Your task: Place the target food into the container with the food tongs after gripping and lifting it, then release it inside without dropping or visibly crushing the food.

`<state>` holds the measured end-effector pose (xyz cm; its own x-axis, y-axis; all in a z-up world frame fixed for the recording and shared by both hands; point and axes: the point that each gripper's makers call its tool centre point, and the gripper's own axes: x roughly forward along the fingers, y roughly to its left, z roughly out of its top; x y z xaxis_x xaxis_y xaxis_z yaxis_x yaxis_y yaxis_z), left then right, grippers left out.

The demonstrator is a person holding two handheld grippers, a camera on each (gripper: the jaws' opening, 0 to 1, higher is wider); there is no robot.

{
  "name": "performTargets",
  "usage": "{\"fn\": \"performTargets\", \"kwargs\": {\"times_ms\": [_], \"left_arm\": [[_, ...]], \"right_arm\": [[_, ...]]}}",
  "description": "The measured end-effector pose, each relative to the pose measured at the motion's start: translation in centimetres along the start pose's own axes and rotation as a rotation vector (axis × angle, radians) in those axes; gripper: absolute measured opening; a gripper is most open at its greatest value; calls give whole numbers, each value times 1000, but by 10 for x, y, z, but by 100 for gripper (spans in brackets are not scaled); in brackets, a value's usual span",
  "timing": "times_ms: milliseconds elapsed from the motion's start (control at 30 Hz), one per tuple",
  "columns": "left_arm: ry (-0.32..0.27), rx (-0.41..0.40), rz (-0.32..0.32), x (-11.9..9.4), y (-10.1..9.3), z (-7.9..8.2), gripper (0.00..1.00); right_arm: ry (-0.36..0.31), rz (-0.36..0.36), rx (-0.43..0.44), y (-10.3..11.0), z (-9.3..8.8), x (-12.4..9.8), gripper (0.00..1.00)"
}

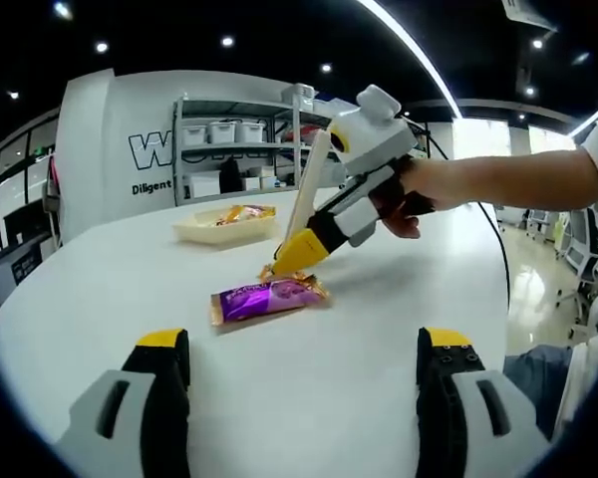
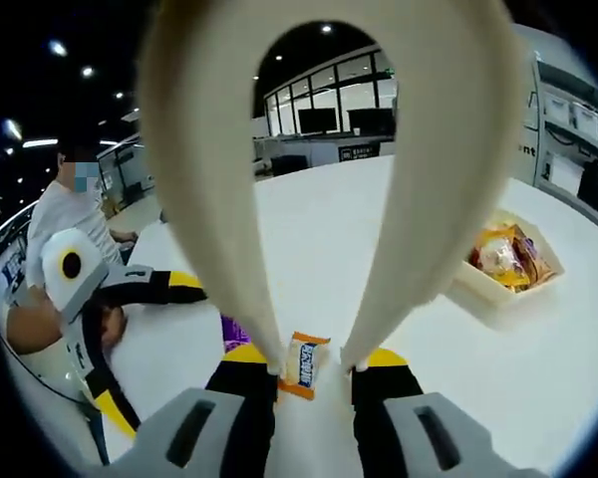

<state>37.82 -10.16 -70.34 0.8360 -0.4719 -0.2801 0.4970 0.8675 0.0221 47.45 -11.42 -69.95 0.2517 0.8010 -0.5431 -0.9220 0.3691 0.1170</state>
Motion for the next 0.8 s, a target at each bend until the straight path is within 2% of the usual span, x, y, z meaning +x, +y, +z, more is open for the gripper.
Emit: {"fn": "performTargets", "kwargs": {"times_ms": [233, 367, 467, 800], "left_arm": [[-1, 2, 0, 0, 1, 0, 93], [-2, 3, 2, 0, 1, 0, 93], [-3, 4, 1, 0, 1, 0, 93], [-5, 4, 7, 0, 2, 0, 93]], "right_arm": [[-5, 3, -8, 10, 7, 4, 24], [40, -29, -77, 9, -4, 9, 24], [24, -25, -69, 12, -4, 9, 24], [18, -61, -108, 8, -5, 8, 15]]}}
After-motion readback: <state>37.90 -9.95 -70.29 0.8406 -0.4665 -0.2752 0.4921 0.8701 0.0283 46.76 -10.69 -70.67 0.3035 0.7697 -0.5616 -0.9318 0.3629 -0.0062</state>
